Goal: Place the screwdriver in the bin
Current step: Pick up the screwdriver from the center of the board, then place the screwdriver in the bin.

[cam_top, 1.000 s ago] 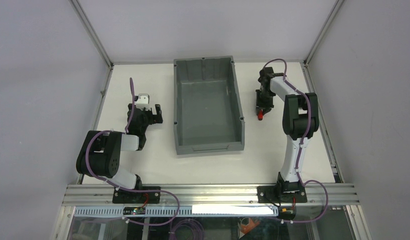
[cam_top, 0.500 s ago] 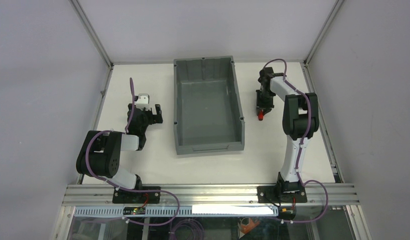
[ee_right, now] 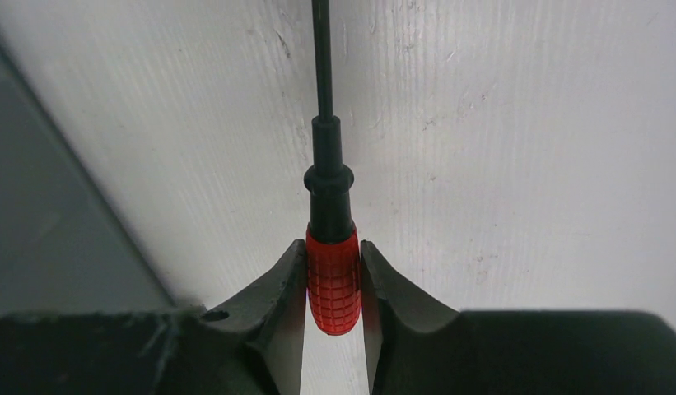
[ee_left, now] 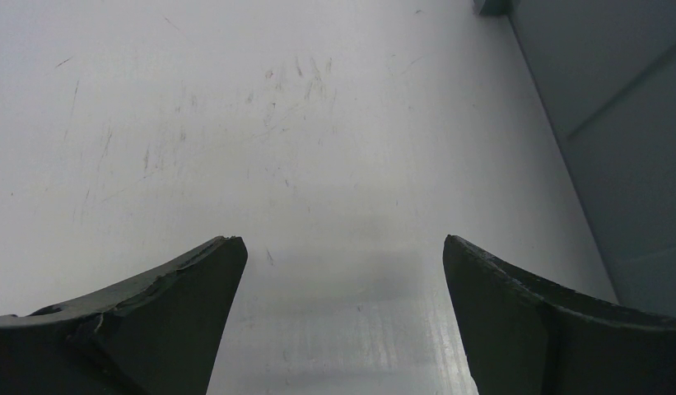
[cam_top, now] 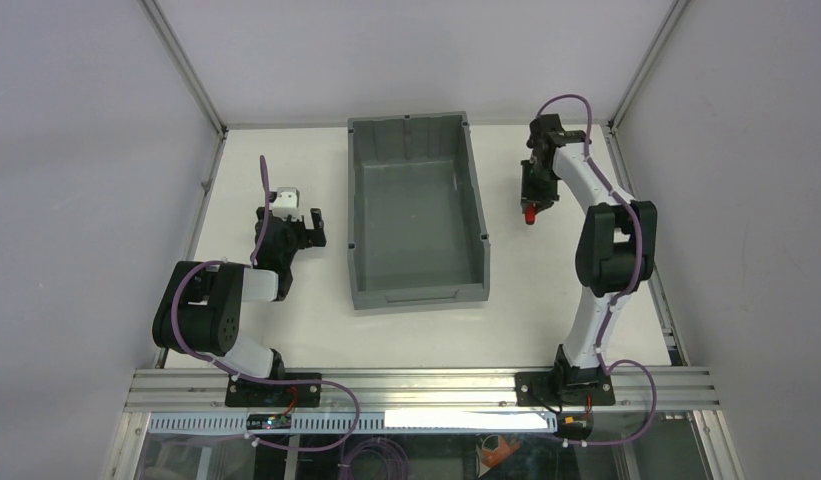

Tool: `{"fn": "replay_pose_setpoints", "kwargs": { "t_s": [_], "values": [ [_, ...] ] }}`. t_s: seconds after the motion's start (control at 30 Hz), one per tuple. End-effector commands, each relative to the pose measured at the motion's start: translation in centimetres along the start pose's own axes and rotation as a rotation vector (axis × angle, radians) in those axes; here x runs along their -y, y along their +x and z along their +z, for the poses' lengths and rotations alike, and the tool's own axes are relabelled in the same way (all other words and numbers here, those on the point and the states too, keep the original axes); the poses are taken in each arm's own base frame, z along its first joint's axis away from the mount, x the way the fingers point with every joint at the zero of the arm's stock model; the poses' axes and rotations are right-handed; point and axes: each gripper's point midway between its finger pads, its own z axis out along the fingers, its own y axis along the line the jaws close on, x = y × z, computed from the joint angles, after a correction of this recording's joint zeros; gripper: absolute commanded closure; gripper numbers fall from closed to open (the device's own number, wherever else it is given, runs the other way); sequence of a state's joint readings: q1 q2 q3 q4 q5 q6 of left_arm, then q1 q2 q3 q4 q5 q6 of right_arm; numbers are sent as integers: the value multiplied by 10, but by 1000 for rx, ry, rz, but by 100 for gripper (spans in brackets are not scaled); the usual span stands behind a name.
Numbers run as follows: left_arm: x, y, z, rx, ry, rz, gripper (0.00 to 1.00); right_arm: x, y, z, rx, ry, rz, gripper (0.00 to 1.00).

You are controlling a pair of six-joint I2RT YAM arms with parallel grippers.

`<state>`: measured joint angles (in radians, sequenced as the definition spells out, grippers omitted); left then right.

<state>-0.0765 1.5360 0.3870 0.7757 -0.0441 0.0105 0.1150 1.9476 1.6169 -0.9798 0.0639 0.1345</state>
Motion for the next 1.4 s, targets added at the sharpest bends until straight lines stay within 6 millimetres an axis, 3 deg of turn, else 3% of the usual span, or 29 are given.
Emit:
{"fn": "replay_pose_setpoints", "kwargs": {
  "t_s": [0.0,0.47,0.87,1.03,1.37],
  "values": [
    [-1,-17,-2,54,7,-16,1,-5,-24,-55,134,-49,17,100],
    [-1,-17,-2,55,7,-15,1,-35,-48,-142,299,-233,65,100],
    [-1,-17,-2,56,7,-15,1,-74,-54,-202,394,-330,55,100],
    [-1,-17,-2,54,7,-15,1,-99,-52,-218,415,-377,28,100],
    [-1,-17,-2,56,7,-15,1,-157,-40,-232,413,-454,-43,100]
  ]
}}
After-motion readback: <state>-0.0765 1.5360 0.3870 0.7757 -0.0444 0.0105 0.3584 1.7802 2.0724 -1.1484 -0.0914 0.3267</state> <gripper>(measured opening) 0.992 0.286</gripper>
